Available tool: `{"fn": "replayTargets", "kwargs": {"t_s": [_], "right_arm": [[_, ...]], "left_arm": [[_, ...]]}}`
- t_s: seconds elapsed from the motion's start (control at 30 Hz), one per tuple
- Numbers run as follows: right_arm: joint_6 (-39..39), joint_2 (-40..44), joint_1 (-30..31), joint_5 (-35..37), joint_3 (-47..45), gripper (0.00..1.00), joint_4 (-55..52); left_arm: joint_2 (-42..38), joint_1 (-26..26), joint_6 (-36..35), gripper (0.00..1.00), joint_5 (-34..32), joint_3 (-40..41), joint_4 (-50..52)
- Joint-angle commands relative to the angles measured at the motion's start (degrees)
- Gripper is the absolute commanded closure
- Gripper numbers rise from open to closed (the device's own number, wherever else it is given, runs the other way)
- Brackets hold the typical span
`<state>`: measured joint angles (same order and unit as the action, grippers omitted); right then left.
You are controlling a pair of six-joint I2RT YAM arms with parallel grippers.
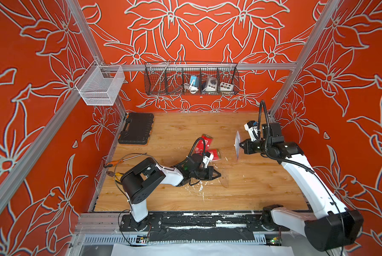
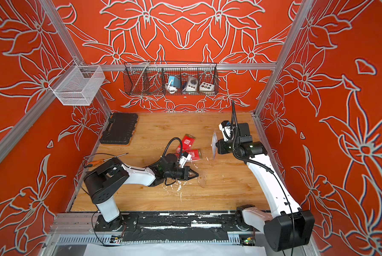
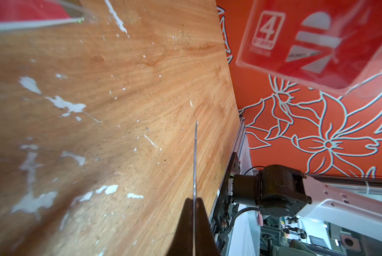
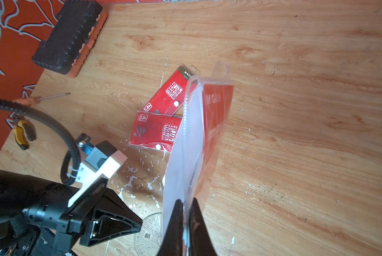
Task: Open the ruler set and take out the ruler
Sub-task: Place the ruler at the center of the board.
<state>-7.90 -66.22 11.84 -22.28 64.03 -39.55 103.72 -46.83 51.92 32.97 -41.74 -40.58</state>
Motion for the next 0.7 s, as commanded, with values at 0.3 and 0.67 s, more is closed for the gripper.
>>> {"fn": "replayTargets", "kwargs": {"t_s": [0.3, 0.67], "right_arm": [[1.0, 1.6, -1.6, -0.4, -1.0, 1.0, -0.4], [0.7, 1.8, -2.2, -0.9, -1.8, 1.0, 0.3]], "left_arm": [[9.1, -2.1, 10.3, 1.0, -4.5, -2.1, -11.8], [11.3, -2.4, 11.8, 0.98, -5.0, -2.4, -11.5]]}}
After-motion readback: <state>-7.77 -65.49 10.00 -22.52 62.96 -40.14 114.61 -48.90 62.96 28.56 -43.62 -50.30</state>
